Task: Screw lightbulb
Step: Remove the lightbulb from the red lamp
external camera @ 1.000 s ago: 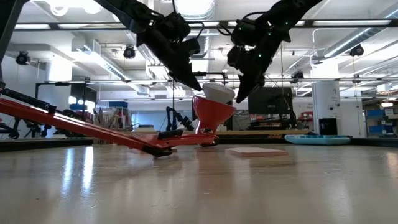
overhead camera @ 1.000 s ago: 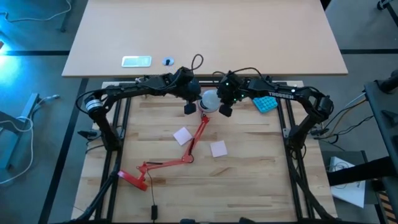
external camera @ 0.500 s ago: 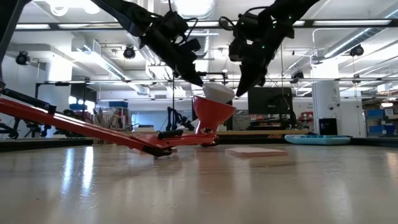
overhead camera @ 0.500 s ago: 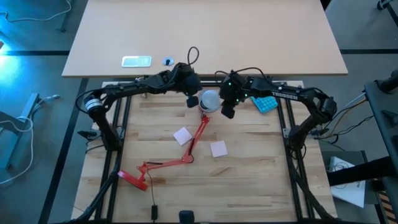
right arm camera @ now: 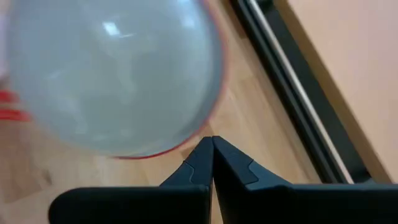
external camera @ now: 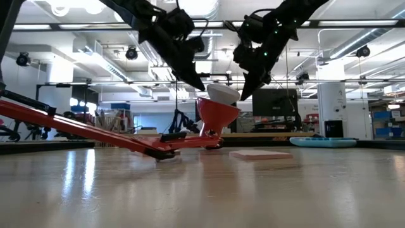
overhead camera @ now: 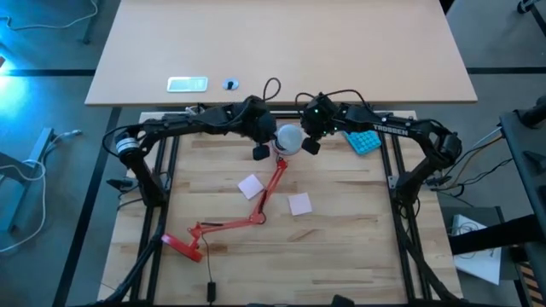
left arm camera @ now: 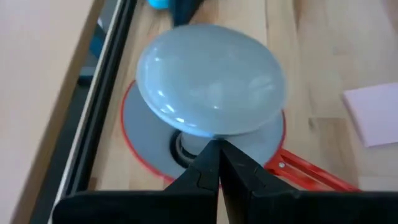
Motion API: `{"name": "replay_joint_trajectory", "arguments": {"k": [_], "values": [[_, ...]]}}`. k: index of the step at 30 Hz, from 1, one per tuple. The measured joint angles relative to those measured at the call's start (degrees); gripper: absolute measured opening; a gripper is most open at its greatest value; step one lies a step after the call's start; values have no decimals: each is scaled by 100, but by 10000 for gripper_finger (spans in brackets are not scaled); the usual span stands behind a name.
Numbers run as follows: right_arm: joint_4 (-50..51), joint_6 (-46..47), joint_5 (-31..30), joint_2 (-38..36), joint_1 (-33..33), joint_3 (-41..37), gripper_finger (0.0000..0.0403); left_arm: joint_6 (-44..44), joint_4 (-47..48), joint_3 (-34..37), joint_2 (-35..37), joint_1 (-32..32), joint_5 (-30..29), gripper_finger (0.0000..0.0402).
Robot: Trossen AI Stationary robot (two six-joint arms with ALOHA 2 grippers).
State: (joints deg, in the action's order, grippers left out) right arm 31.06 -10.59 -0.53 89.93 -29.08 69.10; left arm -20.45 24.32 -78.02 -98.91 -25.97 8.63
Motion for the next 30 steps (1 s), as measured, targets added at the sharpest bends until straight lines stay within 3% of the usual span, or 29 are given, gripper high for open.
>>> {"name": "replay_joint_trajectory", "arguments": {"k": [5,11,13,19,25,30], "values": [[205,174,39,-30,-61,0,2,0,52,-2,150,-5,-234,0],[557,593,1580,-25,-8,-8,2,-4,-412,-2,110,-87,-487,0],[517,492,1736,6,48,-24,2,-7,-575,-2,76,-85,-486,0],[232,323,1570,90,46,-35,2,105,-510,-7,95,-40,-44,0],[147,246,280,90,-99,-23,2,369,338,-5,239,33,6,0],[277,450,253,28,-146,35,2,379,282,-2,466,33,-159,0]]}}
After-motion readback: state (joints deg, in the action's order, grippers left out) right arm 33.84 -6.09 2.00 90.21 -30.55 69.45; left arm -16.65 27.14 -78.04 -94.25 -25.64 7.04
